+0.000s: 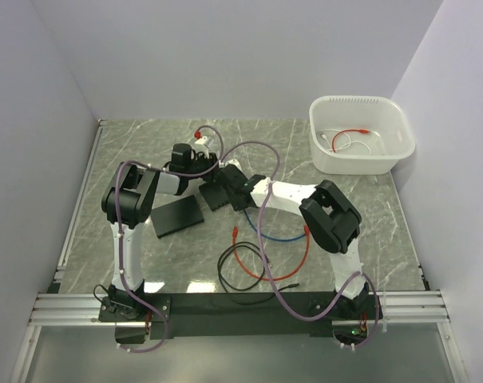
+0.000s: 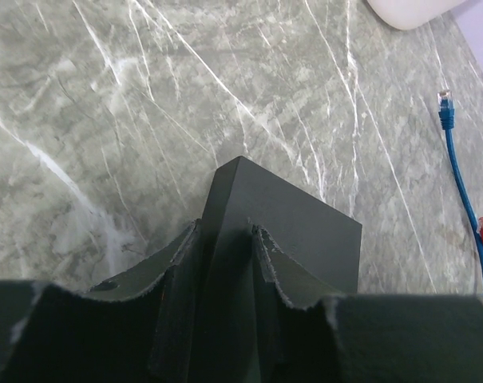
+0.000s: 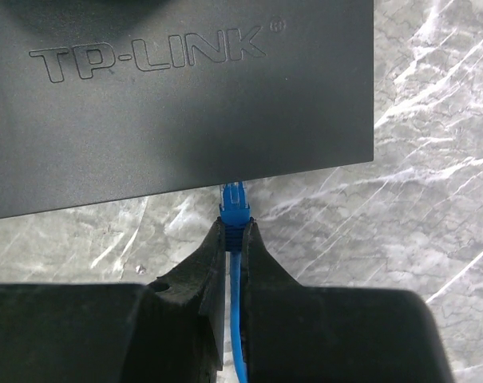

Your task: Insert the plug into the switch port

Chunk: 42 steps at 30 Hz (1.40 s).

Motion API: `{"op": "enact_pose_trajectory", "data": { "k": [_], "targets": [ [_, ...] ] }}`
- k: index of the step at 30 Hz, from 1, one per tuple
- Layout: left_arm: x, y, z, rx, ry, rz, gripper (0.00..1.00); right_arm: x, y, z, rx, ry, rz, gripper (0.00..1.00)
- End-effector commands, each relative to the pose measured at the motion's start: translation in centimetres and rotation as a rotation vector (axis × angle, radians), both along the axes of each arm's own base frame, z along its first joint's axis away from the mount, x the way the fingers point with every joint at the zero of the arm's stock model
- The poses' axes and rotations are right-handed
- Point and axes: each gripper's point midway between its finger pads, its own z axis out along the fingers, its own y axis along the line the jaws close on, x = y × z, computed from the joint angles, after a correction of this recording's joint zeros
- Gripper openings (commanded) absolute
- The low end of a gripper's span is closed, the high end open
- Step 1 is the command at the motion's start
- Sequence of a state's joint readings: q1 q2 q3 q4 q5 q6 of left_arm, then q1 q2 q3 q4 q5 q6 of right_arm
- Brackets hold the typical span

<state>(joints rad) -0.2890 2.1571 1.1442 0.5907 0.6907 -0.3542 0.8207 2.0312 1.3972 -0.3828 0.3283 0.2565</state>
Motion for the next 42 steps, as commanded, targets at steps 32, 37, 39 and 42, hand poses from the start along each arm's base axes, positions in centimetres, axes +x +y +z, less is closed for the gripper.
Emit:
{"op": "enact_pose_trajectory", "data": {
  "k": [32, 37, 39, 42],
  "targets": [
    [-7.4, -3.3, -6.6, 0.027, 0.282, -0.257, 0.32, 14.2, 7.3, 11.5, 0.458, -0.375, 0.087, 0.00],
    [-7.3, -3.2, -6.5, 0.027, 0.277, -0.253, 0.31, 15.1, 7.5, 11.4, 0.449, -0.379, 0.085, 0.00],
    [-7.3, -3.2, -6.6, 0.029, 0.277, -0.252, 0.31, 15.6, 7.6, 11.8, 0.451, -0.382, 0.079, 0.00],
    [-7.3, -3.3, -6.4, 0.024, 0.276, -0.256, 0.31, 15.8, 7.4, 12.3, 0.458, -0.381, 0.069, 0.14]
  ]
}}
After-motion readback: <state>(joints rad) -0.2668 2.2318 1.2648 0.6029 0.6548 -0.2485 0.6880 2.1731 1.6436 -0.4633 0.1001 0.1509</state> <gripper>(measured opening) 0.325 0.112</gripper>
